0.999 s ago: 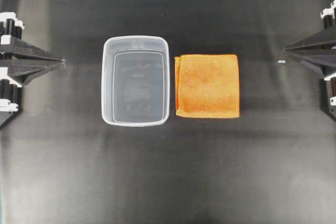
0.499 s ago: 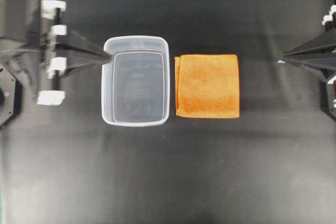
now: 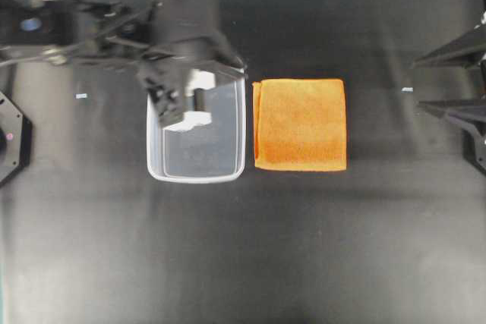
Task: Place the orange towel into the container with the left arm.
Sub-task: 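Move the left gripper over the orange towel beside the container, then lower the left gripper and pinch the orange towel's near edge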
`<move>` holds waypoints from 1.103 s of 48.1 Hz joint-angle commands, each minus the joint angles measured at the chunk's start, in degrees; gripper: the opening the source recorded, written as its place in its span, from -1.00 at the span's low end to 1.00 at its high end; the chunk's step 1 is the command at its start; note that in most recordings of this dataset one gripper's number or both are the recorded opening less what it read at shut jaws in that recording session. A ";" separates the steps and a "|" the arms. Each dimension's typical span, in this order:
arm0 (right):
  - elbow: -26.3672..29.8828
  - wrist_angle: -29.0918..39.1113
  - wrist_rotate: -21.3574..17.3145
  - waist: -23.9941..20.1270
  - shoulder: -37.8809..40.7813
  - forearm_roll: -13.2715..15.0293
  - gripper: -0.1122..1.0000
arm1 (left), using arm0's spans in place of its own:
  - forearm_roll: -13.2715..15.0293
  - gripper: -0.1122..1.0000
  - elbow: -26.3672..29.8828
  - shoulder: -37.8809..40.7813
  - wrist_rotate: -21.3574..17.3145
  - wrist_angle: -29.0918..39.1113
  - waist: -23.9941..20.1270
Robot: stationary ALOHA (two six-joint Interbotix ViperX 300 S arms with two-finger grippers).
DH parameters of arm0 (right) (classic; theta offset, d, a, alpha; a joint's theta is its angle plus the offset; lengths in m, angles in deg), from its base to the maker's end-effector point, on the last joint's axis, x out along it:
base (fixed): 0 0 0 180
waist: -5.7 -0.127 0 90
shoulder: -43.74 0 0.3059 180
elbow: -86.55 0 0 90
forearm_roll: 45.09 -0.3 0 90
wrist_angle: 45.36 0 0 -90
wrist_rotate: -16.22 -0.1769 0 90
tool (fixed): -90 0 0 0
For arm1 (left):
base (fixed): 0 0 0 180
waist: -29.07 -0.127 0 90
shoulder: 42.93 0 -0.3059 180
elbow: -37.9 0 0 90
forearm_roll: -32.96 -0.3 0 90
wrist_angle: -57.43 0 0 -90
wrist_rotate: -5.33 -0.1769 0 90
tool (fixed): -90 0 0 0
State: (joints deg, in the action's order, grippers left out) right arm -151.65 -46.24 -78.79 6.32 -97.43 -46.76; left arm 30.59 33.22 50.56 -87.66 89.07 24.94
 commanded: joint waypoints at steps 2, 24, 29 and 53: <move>0.09 0.79 0.00 0.18 -0.44 0.00 0.60 | -0.18 -0.18 8.00 5.63 -3.34 5.71 0.18; 1.14 14.68 -0.35 0.70 -11.16 0.18 0.53 | -0.18 0.78 33.05 31.55 -6.42 20.04 1.14; 1.49 15.21 -0.35 0.70 -11.87 0.18 0.53 | -0.18 0.78 34.28 34.28 -6.50 21.18 1.23; 1.14 14.33 -0.35 0.70 -11.78 0.18 0.53 | -0.18 0.78 32.96 45.00 -6.50 18.02 2.81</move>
State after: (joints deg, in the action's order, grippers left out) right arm -151.12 -31.38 -79.05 6.93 -109.82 -46.67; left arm 30.59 66.09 94.95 -94.25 107.70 27.66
